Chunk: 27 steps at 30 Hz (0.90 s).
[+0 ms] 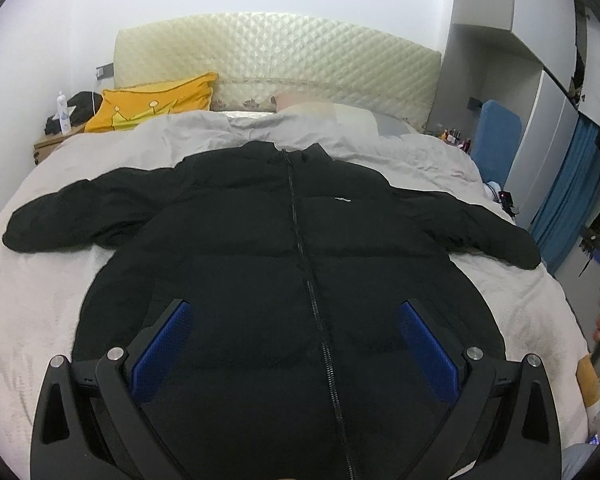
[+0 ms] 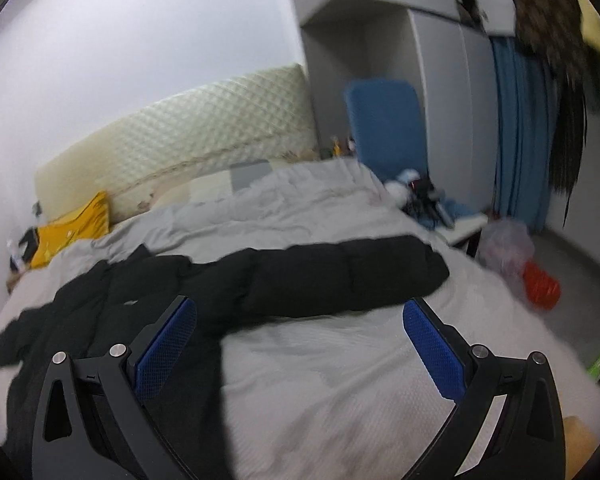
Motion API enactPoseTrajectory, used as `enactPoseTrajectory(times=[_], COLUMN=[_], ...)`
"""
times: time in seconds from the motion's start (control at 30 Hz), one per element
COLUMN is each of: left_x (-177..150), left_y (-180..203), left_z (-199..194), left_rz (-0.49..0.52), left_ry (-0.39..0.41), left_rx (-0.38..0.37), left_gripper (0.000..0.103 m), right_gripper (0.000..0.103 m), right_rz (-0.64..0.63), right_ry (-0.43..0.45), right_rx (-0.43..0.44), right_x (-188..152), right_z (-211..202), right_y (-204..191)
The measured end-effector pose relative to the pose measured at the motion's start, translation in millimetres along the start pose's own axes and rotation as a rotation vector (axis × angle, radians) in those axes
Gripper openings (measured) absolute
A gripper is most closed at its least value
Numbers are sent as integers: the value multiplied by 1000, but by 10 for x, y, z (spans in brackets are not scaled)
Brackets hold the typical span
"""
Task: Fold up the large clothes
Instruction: 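Move the right tool to the jacket sleeve and close on its cuff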
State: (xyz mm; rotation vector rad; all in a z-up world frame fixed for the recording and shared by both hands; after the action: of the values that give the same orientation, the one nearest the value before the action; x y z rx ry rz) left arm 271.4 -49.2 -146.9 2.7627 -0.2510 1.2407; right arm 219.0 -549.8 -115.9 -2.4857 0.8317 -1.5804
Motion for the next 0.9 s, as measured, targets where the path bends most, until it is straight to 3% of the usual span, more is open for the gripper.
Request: enactPoseTrajectory(times=[0.2, 0.47, 0.6, 0.73, 0.9], left_x=[-48, -113, -136, -175, -215], left_y=[4, -44, -71, -81, -157], left_z=[209, 553, 735, 879, 1039], left_rz=[-2, -40, -40, -49, -44], left_ry=[-7, -57, -78, -102, -116], left_rx=[19, 19, 29, 27, 57], left_gripper=[103, 103, 103, 103, 103], right_gripper=[103, 97, 96, 95, 86], right_rz=[149, 501, 655, 686, 698], right_ry=[-65, -159, -132, -71, -36], right_rx=[-19, 44, 26, 6, 15], right_x=[-62, -230, -276, -176, 42], right_z=[729, 1675, 2002, 2187, 2463], right_y=[722, 1528, 1816, 1924, 1948])
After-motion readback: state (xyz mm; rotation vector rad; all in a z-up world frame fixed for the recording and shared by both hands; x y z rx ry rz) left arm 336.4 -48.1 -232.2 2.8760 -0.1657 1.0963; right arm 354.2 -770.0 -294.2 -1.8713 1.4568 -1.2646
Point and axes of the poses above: each gripper's, at about its wrist camera, not at the fingertips, and z roughly the way its jaws point, y to its right, x to its top, the point moved 5 cm from there along z, roughly the way its jaws point, and after that the axes turned 8 degrees about z, right-handed, at the moved point
